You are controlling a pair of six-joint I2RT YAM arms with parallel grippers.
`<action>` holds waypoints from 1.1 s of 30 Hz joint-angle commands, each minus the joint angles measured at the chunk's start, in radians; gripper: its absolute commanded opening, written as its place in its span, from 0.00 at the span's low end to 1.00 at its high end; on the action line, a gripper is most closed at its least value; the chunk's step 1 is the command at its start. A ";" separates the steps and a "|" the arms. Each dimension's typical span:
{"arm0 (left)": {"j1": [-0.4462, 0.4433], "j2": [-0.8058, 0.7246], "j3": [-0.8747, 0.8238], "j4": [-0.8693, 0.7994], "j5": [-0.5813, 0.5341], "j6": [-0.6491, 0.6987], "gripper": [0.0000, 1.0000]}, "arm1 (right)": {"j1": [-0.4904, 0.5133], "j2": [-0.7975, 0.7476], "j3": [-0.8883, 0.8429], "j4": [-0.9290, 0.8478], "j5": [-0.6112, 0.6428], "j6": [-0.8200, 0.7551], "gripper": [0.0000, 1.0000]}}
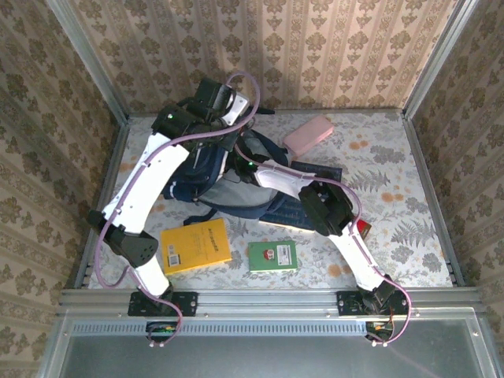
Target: Pack the student bag
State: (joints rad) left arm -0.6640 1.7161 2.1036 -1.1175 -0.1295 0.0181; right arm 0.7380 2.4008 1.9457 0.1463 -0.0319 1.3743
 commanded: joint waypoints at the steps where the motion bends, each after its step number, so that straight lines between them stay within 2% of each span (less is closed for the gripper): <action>1: 0.004 -0.028 0.052 0.102 0.039 -0.019 0.00 | 0.010 0.066 0.093 -0.036 -0.014 -0.045 0.45; 5: 0.056 -0.045 0.019 0.125 0.093 -0.047 0.00 | -0.003 0.039 0.043 0.061 -0.054 -0.079 0.62; 7: 0.079 -0.054 0.002 0.139 0.116 -0.059 0.00 | -0.010 0.009 -0.014 0.132 -0.063 -0.093 0.66; 13: 0.119 -0.064 -0.033 0.157 0.141 -0.077 0.00 | -0.037 -0.076 -0.143 0.369 -0.192 -0.142 0.68; 17: 0.130 -0.080 -0.105 0.189 0.139 -0.079 0.00 | -0.048 -0.209 -0.273 0.370 -0.276 -0.284 0.66; 21: 0.139 -0.094 -0.199 0.231 0.141 -0.086 0.00 | -0.057 -0.387 -0.471 0.293 -0.258 -0.401 0.64; 24: 0.141 -0.098 -0.265 0.275 0.156 -0.101 0.00 | -0.065 -0.546 -0.631 0.120 -0.107 -0.468 0.64; 26: 0.141 -0.095 -0.301 0.297 0.173 -0.112 0.00 | -0.075 -0.642 -0.737 0.088 -0.082 -0.521 0.63; 33: 0.134 -0.092 -0.443 0.362 0.242 -0.152 0.00 | -0.097 -0.946 -0.947 -0.223 0.002 -0.746 0.62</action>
State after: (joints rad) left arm -0.5350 1.6608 1.6932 -0.8387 0.0734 -0.0917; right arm 0.6533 1.5455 1.0542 0.1154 -0.0944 0.7773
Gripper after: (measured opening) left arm 0.066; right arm 0.622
